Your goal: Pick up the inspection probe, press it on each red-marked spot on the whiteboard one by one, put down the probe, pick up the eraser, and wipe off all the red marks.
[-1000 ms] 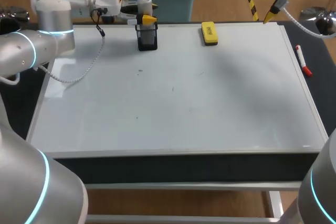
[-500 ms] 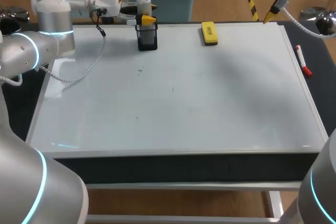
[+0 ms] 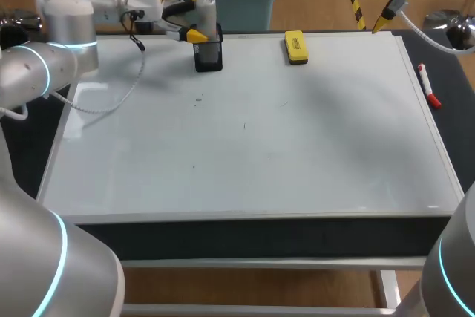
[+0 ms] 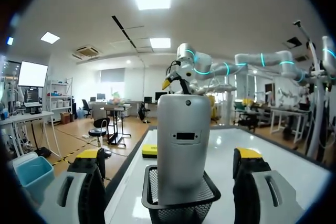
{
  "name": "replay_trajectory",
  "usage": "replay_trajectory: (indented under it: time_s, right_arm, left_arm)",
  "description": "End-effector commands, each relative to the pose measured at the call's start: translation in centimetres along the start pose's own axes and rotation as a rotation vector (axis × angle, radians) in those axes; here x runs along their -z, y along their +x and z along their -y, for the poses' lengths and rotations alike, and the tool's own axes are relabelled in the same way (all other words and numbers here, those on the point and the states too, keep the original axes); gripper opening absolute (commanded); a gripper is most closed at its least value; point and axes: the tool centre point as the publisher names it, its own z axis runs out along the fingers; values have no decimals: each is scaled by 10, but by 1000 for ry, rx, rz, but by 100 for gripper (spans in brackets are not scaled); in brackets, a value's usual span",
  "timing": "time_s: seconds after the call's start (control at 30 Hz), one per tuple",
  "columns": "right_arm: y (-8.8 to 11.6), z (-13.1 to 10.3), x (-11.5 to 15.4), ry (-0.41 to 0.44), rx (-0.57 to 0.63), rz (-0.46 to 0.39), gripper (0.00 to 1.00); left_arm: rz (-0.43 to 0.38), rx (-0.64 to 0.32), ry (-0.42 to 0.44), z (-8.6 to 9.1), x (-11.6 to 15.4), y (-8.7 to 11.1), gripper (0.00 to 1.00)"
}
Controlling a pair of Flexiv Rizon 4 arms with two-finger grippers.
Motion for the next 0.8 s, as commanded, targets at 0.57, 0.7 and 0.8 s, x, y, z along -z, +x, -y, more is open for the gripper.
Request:
replay_trajectory:
  time_s: [0.57, 0.7, 0.8]
  right_arm:
    - [0, 0, 1, 4, 2, -3, 100]
    - [0, 0, 1, 4, 2, -3, 100]
    - [0, 0, 1, 4, 2, -3, 100]
  left_arm:
    - [263, -7, -251, 40, 49, 43, 100]
    - [288, -14, -277, 44, 61, 48, 100]
    - [304, -19, -285, 47, 71, 55, 100]
